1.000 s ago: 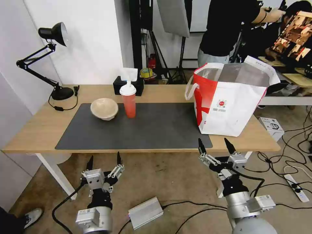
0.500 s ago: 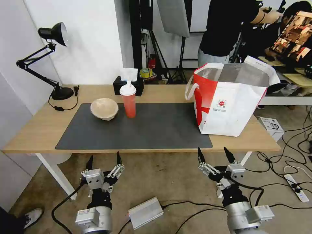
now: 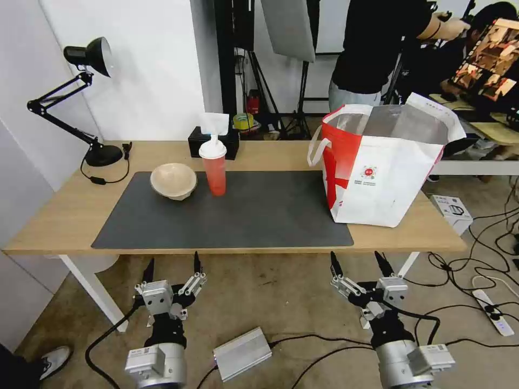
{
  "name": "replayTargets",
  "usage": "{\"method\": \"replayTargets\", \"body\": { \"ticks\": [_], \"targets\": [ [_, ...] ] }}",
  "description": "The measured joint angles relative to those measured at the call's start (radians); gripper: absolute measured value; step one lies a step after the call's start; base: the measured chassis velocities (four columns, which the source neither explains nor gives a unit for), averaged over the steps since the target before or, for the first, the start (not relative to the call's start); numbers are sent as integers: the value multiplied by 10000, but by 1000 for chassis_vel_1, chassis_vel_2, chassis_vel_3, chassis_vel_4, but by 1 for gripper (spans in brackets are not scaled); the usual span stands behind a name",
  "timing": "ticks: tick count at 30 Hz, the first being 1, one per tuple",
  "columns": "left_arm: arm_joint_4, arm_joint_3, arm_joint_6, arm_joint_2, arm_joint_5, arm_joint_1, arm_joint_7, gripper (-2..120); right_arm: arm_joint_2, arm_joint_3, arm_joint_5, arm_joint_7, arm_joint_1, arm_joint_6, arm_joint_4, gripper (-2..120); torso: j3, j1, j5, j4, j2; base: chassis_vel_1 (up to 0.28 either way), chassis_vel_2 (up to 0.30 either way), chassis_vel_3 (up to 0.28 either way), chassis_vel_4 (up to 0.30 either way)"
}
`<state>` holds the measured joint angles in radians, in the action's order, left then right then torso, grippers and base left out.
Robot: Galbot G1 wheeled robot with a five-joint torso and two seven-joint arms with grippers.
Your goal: Pick up the trash from the table and place it into the takeout bag.
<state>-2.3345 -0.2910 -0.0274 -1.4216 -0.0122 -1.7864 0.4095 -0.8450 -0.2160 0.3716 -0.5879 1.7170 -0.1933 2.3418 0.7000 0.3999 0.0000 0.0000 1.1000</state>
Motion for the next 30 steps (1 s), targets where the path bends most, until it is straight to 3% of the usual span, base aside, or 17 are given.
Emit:
{"method": "replayTargets", "body": {
  "ticks": [22, 30],
  "targets": [
    [52, 41, -24, -40, 73, 69, 42, 96, -46, 30, 2, 62, -62, -80, -76, 100, 0, 0, 0, 0, 0, 0, 0, 0, 0],
    [78, 8, -71, -53, 108, 64, 52, 96, 320, -10, 261, 1253, -258, -650, 63, 100, 0, 1, 0, 0, 0, 0, 0, 0, 0]
  ]
}}
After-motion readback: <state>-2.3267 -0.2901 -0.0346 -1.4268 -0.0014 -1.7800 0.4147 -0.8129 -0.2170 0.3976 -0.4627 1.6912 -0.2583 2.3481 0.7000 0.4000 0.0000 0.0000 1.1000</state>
